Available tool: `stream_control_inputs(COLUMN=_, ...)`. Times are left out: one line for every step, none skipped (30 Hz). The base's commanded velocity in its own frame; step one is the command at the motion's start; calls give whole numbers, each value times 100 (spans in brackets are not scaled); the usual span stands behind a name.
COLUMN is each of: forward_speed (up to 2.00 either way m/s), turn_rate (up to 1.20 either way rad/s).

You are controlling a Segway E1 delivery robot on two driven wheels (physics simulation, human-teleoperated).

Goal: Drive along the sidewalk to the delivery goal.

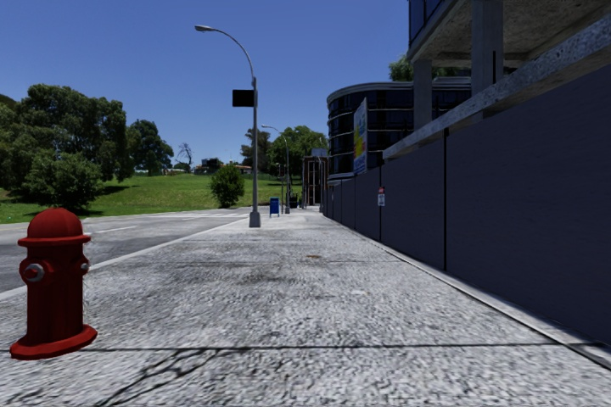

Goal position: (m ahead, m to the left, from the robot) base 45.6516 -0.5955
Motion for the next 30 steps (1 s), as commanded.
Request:
stream_control_inputs(forward_speed=200, turn_rate=0)
stream_control_inputs(forward_speed=200, turn_rate=0)
stream_control_inputs(forward_speed=200, turn_rate=0)
stream_control_inputs(forward_speed=200, turn_rate=0)
stream_control_inputs(forward_speed=200, turn_rate=0)
stream_control_inputs(forward_speed=200, turn_rate=0)
stream_control_inputs(forward_speed=200, turn_rate=0)
stream_control_inputs(forward_speed=200, turn_rate=0)
stream_control_inputs(forward_speed=200, turn_rate=0)
stream_control_inputs(forward_speed=200, turn_rate=0)
stream_control_inputs(forward_speed=200, turn_rate=0)
stream_control_inputs(forward_speed=200, turn_rate=0)
stream_control_inputs(forward_speed=200, turn_rate=0)
stream_control_inputs(forward_speed=200, turn_rate=0)
stream_control_inputs(forward_speed=200, turn_rate=0)
stream_control_inputs(forward_speed=200, turn_rate=0)
stream_control_inputs(forward_speed=200, turn_rate=0)
stream_control_inputs(forward_speed=200, turn_rate=0)
stream_control_inputs(forward_speed=200, turn_rate=0)
stream_control_inputs(forward_speed=200, turn_rate=0)
stream_control_inputs(forward_speed=200, turn_rate=0)
stream_control_inputs(forward_speed=200, turn_rate=0)
stream_control_inputs(forward_speed=200, turn_rate=0)
stream_control_inputs(forward_speed=200, turn_rate=0)
stream_control_inputs(forward_speed=200, turn_rate=0)
stream_control_inputs(forward_speed=200, turn_rate=0)
stream_control_inputs(forward_speed=200, turn_rate=0)
stream_control_inputs(forward_speed=200, turn_rate=0)
stream_control_inputs(forward_speed=200, turn_rate=0)
stream_control_inputs(forward_speed=200, turn_rate=0)
